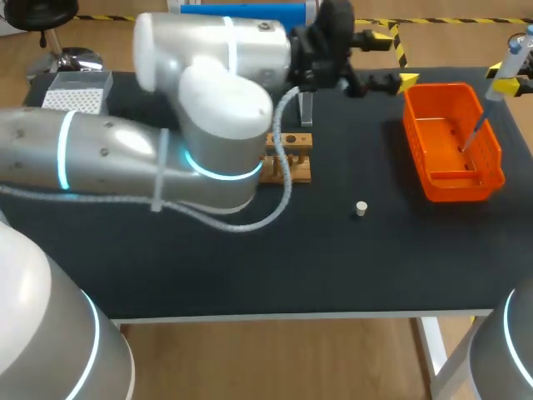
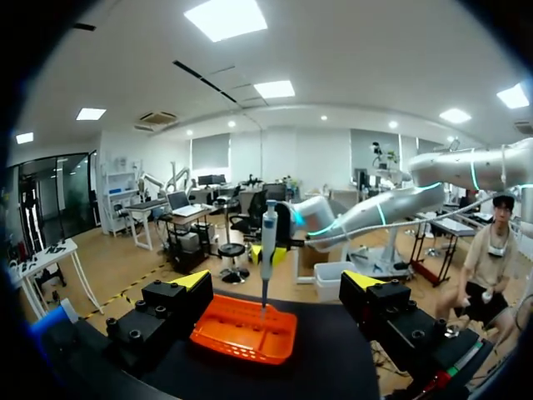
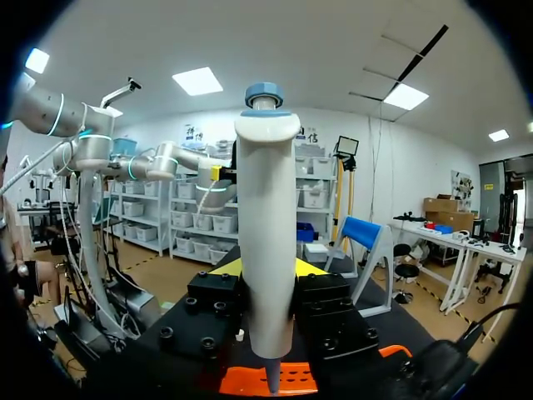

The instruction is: Invert the test tube, pick up the pipette, mount the tip to pipette, aspirate from beaker and dispense into the tube, eject the tip, return the pipette, and cap with the stopper.

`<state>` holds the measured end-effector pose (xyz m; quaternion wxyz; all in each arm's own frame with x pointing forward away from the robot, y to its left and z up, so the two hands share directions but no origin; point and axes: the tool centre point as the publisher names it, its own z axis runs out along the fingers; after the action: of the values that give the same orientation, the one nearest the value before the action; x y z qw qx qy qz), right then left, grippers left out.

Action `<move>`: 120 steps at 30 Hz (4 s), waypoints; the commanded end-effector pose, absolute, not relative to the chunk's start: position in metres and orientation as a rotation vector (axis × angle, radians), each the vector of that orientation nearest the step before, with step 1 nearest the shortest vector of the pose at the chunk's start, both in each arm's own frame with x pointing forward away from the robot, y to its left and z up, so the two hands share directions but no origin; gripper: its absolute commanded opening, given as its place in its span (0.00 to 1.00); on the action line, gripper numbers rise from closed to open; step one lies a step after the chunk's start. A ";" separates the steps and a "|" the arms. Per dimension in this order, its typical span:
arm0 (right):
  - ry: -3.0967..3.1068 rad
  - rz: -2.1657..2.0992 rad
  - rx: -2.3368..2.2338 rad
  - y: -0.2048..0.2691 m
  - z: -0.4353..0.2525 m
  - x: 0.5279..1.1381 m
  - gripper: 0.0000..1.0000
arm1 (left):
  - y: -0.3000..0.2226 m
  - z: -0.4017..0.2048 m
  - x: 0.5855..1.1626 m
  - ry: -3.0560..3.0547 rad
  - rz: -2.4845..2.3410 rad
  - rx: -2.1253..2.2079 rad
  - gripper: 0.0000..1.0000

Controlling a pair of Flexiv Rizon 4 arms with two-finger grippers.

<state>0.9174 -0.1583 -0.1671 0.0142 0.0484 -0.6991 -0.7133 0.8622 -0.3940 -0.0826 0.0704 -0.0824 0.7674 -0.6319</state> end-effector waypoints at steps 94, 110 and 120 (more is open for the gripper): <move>-2.179 -2.219 0.152 -0.159 -0.167 0.917 0.00 | -0.576 -0.074 0.917 2.161 -2.110 -0.075 0.00; -2.179 -2.219 0.152 -0.159 -0.167 0.917 0.00 | -0.579 -0.080 0.916 2.163 -2.126 -0.080 0.00; -2.179 -2.219 0.152 -0.159 -0.167 0.917 0.00 | -0.581 -0.085 0.917 2.170 -2.126 -0.085 0.00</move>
<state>0.9170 -0.1584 -0.1680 0.0139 0.0481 -0.6993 -0.7130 0.9157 -0.5776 -0.0786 0.0477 -0.0336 0.7863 -0.6151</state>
